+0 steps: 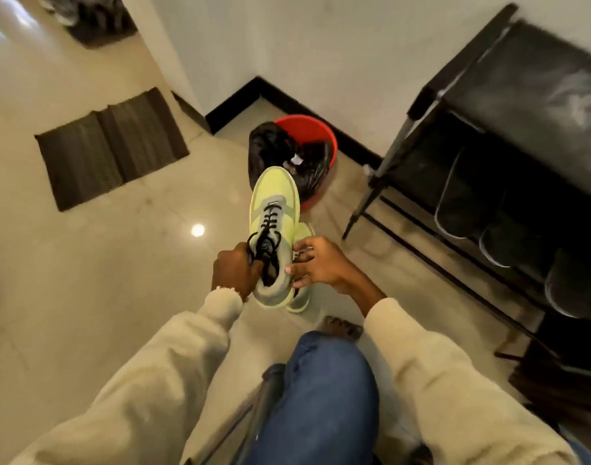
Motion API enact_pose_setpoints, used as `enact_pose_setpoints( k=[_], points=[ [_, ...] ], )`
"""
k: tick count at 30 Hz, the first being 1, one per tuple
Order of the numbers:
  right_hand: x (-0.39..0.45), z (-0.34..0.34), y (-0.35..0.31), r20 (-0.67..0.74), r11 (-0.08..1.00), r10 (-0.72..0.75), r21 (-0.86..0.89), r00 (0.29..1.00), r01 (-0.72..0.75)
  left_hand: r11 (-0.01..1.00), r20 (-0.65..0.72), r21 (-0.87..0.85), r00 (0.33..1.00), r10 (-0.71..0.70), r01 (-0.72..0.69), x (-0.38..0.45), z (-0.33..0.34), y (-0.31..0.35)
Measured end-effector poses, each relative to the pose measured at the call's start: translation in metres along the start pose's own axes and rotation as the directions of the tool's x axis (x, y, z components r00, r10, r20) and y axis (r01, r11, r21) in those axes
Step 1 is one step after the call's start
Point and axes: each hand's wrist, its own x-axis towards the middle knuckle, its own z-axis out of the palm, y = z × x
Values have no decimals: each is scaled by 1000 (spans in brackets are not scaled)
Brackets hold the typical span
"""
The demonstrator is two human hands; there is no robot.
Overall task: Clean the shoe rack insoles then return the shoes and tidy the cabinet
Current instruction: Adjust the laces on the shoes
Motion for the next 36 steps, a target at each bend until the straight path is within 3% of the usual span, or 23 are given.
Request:
enact_pose_setpoints(
  k=[5, 11, 15, 20, 25, 29, 32, 36],
  points=[
    [83, -2, 53, 169, 989, 96, -125, 981, -75, 994, 18, 32, 994, -106, 105, 31, 62, -59],
    [154, 7, 116, 250, 965, 227, -188, 941, -183, 987, 50, 88, 989, -136, 131, 57, 130, -109],
    [186, 23, 146, 234, 959, 234, -216, 944, -184, 975, 103, 144, 977, -187, 172, 80, 162, -128],
    [207, 29, 167, 174, 966, 198, -204, 965, -162, 965, 161, 43, 951, -264, 261, 103, 181, -131],
    [195, 21, 168, 203, 974, 221, -106, 954, -202, 972, 238, -67, 950, -203, 224, 95, 179, -133],
    [177, 9, 158, 204, 981, 179, 34, 962, -190, 967, 107, 41, 961, -255, 252, 88, 165, -112],
    [143, -11, 152, 113, 987, 115, 103, 987, -127, 976, 20, 93, 979, -202, 199, 76, 149, -67],
    [78, -48, 159, -179, 995, 62, 89, 982, -47, 982, 157, 82, 975, 154, -168, 54, 138, 20]
  ],
)
